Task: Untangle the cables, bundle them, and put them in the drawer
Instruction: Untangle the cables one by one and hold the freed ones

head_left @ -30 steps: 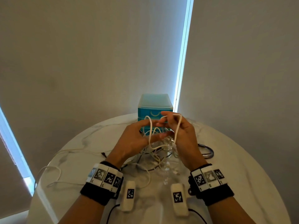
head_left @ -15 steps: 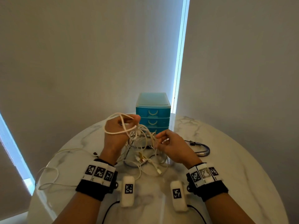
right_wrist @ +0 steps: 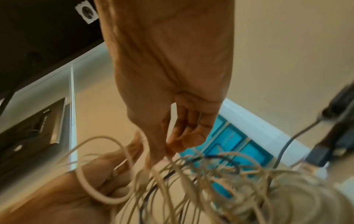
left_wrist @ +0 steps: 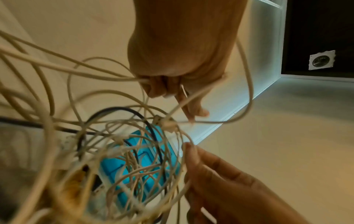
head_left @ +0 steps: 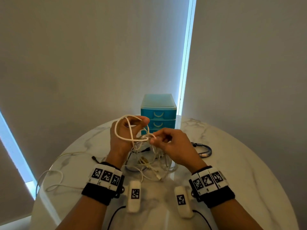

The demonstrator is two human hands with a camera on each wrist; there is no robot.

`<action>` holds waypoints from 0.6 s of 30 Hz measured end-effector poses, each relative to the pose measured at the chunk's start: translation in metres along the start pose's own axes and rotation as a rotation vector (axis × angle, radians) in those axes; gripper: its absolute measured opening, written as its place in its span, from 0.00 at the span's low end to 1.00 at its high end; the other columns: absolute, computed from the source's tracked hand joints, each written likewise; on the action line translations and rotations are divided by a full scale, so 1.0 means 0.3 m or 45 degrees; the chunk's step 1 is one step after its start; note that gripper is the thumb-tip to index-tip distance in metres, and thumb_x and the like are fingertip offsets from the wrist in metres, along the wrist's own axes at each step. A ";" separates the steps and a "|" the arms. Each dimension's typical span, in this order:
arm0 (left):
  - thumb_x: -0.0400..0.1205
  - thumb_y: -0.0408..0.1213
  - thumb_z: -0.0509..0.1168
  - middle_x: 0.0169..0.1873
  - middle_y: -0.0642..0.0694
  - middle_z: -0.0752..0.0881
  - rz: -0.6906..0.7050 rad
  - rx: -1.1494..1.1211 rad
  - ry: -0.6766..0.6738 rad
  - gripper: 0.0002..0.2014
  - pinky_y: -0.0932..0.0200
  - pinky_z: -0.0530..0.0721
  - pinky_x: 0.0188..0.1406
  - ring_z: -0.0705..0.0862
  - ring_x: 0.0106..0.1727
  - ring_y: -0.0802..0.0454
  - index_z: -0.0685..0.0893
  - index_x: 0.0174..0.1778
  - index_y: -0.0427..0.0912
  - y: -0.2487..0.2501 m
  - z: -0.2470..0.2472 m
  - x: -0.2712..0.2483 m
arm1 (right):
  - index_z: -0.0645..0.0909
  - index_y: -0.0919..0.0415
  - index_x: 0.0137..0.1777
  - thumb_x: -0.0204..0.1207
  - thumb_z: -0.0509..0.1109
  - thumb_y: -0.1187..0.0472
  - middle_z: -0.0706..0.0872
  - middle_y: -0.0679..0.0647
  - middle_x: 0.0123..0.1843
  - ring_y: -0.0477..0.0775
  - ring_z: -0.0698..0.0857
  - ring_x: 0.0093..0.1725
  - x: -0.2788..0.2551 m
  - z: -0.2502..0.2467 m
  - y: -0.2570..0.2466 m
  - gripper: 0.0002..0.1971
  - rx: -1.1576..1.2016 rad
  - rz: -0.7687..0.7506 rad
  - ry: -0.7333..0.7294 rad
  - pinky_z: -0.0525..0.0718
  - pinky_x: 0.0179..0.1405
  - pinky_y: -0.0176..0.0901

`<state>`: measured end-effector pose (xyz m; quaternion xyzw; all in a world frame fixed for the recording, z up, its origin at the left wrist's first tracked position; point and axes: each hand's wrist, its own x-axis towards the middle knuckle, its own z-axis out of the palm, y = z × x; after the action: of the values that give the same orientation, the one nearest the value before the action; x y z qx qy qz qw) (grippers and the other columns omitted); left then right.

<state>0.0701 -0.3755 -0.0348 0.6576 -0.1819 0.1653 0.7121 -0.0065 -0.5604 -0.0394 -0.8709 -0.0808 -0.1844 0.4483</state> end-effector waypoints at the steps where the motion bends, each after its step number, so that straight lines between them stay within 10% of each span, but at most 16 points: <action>1: 0.77 0.49 0.85 0.47 0.48 0.97 0.002 -0.024 0.092 0.10 0.40 0.93 0.60 0.96 0.53 0.47 0.98 0.49 0.50 -0.004 -0.012 0.002 | 0.93 0.45 0.55 0.77 0.85 0.50 0.92 0.42 0.42 0.38 0.88 0.45 0.000 -0.014 0.006 0.08 0.001 -0.028 -0.023 0.83 0.45 0.30; 8: 0.78 0.44 0.84 0.48 0.48 0.97 -0.105 -0.148 0.174 0.12 0.56 0.92 0.55 0.96 0.54 0.51 0.96 0.53 0.43 0.028 -0.040 0.007 | 0.96 0.46 0.46 0.79 0.77 0.33 0.94 0.41 0.44 0.43 0.91 0.49 -0.019 -0.062 -0.028 0.18 -0.092 -0.044 -0.305 0.86 0.51 0.41; 11: 0.79 0.40 0.82 0.51 0.45 0.97 -0.080 -0.153 0.001 0.12 0.50 0.93 0.62 0.95 0.57 0.49 0.96 0.55 0.39 0.050 -0.008 -0.002 | 0.93 0.47 0.53 0.82 0.72 0.32 0.94 0.44 0.41 0.43 0.93 0.44 -0.008 -0.048 -0.033 0.20 0.053 0.003 0.069 0.90 0.46 0.41; 18: 0.80 0.41 0.82 0.52 0.47 0.97 -0.027 -0.108 -0.126 0.11 0.56 0.93 0.60 0.95 0.57 0.52 0.96 0.56 0.41 0.071 0.003 -0.015 | 0.91 0.55 0.53 0.87 0.73 0.43 0.90 0.48 0.35 0.41 0.86 0.31 -0.004 0.001 -0.052 0.15 0.228 -0.005 0.031 0.84 0.36 0.37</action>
<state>0.0559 -0.3748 -0.0183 0.6362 -0.2166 0.1172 0.7312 -0.0124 -0.5508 -0.0283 -0.8248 -0.0932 -0.1878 0.5251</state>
